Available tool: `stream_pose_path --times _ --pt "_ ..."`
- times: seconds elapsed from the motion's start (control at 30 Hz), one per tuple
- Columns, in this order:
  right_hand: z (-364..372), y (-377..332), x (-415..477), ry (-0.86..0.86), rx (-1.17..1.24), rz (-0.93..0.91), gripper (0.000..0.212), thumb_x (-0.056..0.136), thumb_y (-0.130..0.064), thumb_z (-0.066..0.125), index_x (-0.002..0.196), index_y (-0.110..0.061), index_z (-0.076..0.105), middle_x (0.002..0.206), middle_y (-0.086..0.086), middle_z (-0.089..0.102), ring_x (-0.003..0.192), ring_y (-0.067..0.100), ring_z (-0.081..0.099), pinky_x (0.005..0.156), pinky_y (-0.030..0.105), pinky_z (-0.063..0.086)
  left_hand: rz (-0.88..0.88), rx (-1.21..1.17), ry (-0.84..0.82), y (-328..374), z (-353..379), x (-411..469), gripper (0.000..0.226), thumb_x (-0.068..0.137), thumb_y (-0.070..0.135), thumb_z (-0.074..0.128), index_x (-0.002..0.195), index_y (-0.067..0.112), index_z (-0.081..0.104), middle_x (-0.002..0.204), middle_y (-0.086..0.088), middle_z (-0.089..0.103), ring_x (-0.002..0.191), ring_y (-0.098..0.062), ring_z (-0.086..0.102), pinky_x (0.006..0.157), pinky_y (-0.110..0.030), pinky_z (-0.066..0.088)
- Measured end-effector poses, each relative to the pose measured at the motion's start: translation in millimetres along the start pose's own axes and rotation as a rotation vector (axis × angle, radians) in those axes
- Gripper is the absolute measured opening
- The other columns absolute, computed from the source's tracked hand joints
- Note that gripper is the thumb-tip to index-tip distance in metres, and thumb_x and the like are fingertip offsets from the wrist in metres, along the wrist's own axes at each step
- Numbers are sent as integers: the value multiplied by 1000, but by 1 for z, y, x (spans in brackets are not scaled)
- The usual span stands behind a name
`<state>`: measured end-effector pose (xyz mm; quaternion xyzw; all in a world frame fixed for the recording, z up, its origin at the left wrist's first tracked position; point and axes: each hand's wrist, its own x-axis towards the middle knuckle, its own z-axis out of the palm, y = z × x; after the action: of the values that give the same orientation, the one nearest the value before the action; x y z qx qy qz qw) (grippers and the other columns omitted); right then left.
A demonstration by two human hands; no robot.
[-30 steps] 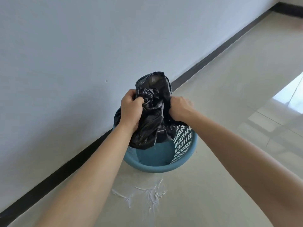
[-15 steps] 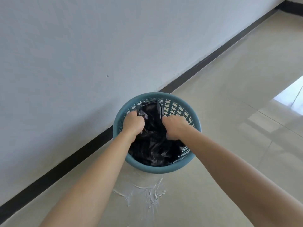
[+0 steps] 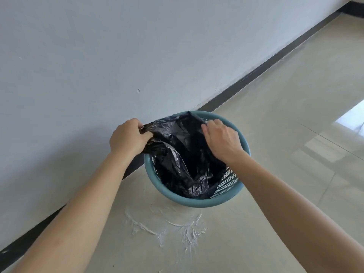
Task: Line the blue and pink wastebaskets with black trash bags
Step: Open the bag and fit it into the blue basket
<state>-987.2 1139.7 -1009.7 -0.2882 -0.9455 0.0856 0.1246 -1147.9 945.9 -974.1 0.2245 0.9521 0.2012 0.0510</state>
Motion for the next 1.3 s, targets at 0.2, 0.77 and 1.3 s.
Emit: stream_pose_path --times 0.2,0.77,1.3 --pt "-17 10 3 262 -108 -227 39 76 11 48 109 -8 56 103 13 57 85 33 57 83 40 43 -177 -806 -489 -13 -10 -4 36 81 8 74 113 12 58 100 -12 69 77 -21 70 67 -34 58" --pt "12 -40 63 -259 -384 -153 73 89 -19 54 152 -22 19 143 17 37 126 37 40 102 50 36 -223 -724 -67 -47 42 21 45 82 -13 37 92 14 72 71 2 63 54 -10 51 45 -11 41" --pt "25 -18 70 -278 -299 -120 84 89 -10 52 156 -28 4 138 12 44 121 34 45 100 49 35 463 -153 103 23 32 29 28 95 23 51 122 21 56 124 -1 61 111 -23 57 85 -33 44"
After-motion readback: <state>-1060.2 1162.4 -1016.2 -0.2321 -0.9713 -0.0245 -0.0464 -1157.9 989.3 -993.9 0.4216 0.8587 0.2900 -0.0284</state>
